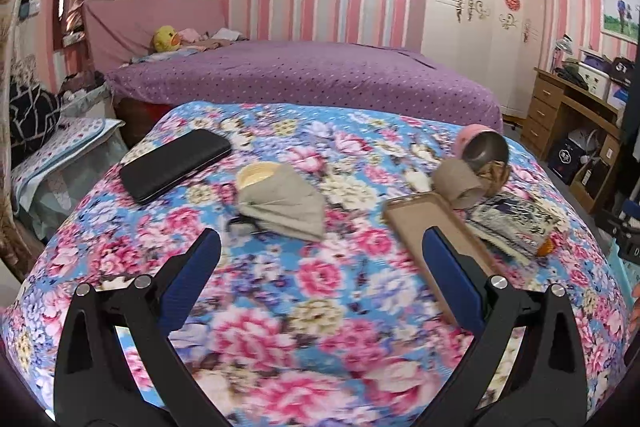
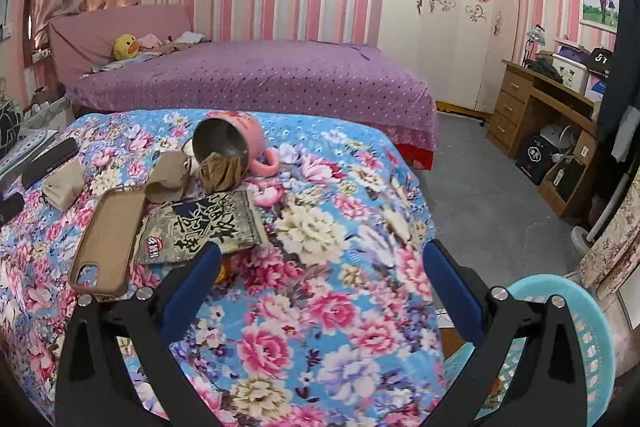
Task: Collect trash
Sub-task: 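Move both open tools back over the bed, then grasp the beige cloth with the left tool and lift it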
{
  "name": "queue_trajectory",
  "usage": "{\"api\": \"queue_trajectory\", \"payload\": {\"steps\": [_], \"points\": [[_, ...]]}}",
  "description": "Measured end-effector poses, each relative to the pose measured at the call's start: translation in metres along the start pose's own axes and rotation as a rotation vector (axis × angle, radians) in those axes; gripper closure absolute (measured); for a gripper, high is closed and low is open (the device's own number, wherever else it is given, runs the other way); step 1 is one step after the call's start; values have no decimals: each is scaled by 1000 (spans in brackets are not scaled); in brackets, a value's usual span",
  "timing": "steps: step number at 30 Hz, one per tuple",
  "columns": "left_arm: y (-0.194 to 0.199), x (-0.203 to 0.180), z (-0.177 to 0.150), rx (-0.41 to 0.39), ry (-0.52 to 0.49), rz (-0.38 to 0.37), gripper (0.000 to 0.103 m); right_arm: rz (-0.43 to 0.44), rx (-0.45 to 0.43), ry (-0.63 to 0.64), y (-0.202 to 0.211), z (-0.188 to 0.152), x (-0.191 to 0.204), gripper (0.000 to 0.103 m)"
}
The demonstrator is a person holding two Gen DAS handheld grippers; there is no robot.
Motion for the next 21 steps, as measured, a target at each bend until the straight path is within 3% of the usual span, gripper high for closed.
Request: {"api": "queue_trajectory", "payload": {"steps": [12,17,21], "points": [[-28,61,-1,95,45,65,6,-21,39,-14,-16,-6,0,5],[-49,50,5,129,58,45,11,1,28,-99,-23,-3,-13,4],[-70,26,17,141,29,44,16,-17,7,-98,-25,2,-16,4]]}}
Point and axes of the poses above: each gripper's, at about its wrist camera, not at the fingertips, and y roughly against the way its jaws point, x to its left, z to its top, the point moved 3 cm from there along -y, roughly the way its jaws point, and after that the axes turned 3 degrees about y, right-handed, at the moved point
